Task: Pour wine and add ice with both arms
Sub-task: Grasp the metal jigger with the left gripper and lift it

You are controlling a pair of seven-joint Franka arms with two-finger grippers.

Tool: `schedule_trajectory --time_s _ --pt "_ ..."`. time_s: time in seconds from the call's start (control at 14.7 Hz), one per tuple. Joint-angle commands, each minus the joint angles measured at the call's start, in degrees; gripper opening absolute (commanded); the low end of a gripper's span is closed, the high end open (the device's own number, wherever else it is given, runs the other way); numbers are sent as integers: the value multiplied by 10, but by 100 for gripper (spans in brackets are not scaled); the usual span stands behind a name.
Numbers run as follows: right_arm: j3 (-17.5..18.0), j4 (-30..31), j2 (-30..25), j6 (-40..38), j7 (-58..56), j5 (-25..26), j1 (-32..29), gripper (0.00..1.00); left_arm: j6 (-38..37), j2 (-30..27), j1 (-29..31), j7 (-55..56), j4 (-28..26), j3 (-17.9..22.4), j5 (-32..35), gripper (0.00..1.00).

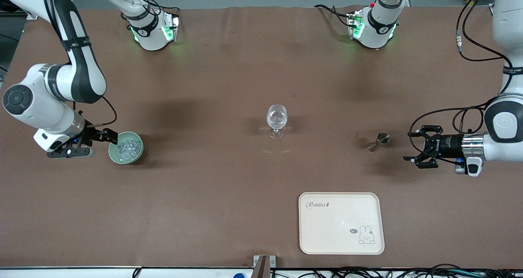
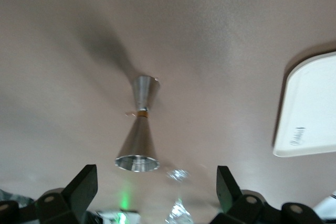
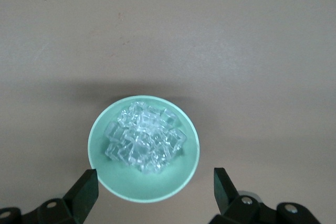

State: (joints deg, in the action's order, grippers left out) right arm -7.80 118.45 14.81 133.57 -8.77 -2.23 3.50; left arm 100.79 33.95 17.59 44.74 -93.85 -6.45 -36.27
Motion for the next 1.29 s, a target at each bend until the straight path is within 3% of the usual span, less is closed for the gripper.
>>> schedule_trajectory --time_s 0.0,0.82,1.23 --pt "3 4 29 34 -3 -33 0 97 2 32 12 8 5 -3 -48 99" --pt "4 52 65 118 95 -34 43 97 -31 104 33 -65 0 -7 -112 84" --pt "3 61 63 108 95 -34 39 80 -59 122 31 -87 -1 -8 -113 79"
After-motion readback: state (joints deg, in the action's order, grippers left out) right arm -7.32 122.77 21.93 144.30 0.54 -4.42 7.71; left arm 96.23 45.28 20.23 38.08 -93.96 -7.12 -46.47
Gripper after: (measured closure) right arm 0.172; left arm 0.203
